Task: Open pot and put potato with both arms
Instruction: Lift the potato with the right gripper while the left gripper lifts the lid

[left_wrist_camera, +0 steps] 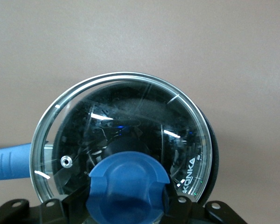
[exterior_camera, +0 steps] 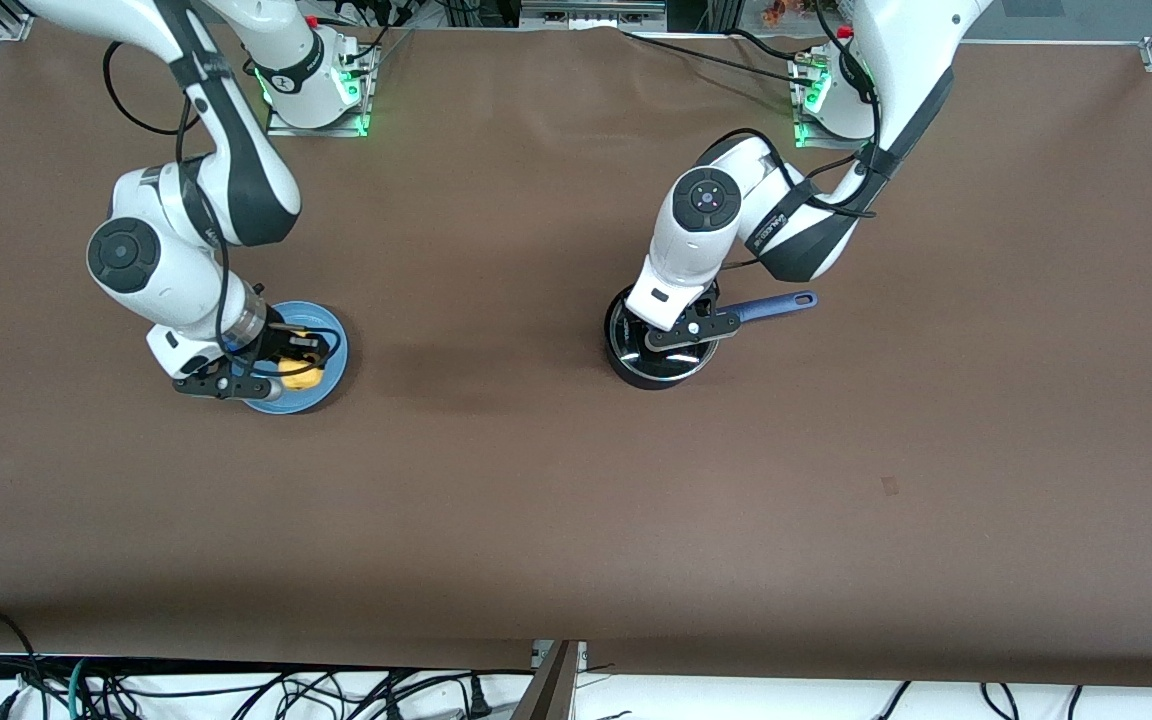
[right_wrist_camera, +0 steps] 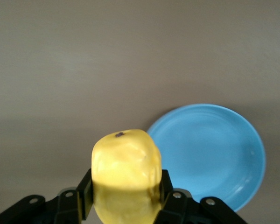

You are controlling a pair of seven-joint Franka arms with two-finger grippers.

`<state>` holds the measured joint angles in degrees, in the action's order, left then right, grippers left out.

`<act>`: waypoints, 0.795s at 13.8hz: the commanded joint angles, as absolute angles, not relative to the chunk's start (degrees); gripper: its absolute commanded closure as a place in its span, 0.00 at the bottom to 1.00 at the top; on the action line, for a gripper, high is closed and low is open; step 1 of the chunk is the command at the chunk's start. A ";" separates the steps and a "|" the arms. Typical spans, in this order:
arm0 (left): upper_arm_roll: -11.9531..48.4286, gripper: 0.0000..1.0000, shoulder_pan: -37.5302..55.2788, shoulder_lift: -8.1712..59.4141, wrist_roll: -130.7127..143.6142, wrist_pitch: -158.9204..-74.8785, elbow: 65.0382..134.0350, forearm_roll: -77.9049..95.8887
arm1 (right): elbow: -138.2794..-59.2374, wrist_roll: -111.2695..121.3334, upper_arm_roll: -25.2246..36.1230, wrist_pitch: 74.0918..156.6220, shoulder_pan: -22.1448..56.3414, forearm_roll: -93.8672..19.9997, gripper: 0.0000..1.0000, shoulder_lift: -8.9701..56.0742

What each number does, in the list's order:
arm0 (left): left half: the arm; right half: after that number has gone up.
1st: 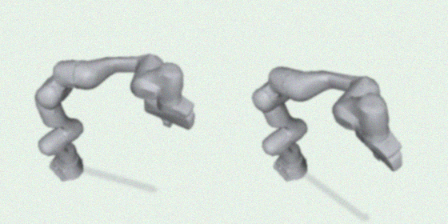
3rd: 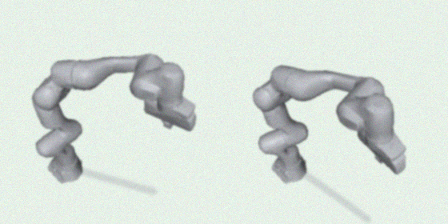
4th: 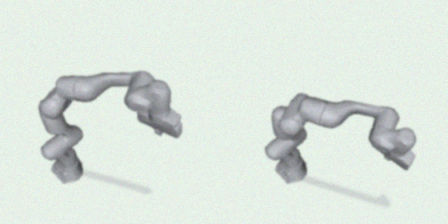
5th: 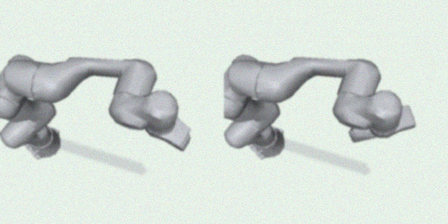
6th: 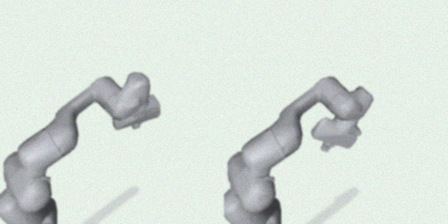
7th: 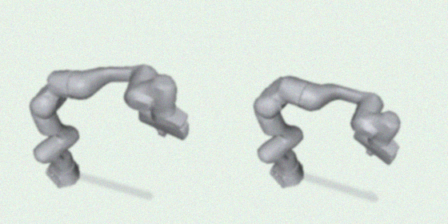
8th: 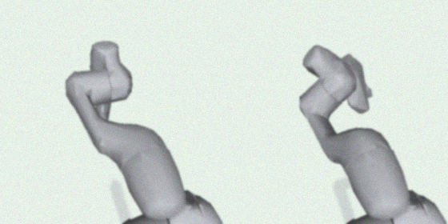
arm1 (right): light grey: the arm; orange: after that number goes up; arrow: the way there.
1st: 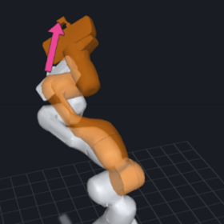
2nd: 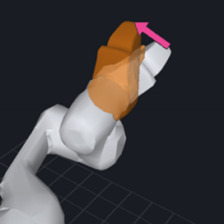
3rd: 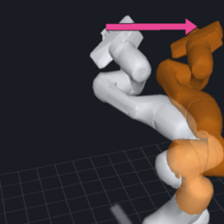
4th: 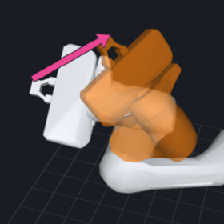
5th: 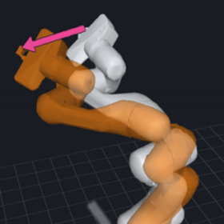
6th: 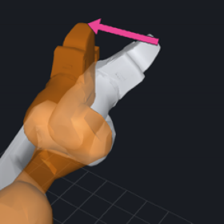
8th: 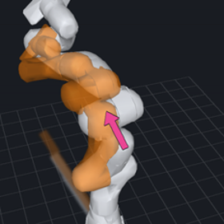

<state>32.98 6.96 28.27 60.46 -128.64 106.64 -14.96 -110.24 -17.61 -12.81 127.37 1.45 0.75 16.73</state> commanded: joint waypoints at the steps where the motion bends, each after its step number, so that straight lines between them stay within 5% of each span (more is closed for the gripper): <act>1: 33.66 1.00 5.63 24.27 58.02 -124.38 105.82 -16.26 | -104.52 -23.44 -18.08 124.72 1.41 0.26 0.77 18.19; 6: 34.63 1.00 -5.68 15.66 37.43 -117.52 106.52 -9.52 | -97.22 -36.89 -19.95 124.98 9.38 0.18 0.77 21.52; 11: 34.72 1.00 -25.10 9.67 6.29 -110.31 109.23 -4.04 | -84.85 -53.50 -19.95 125.60 20.55 0.79 0.77 31.97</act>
<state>33.60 -19.01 13.04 15.44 -111.44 105.66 -5.83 -93.28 -48.47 -20.22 126.54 16.90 0.58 25.68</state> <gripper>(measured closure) 0.427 0.423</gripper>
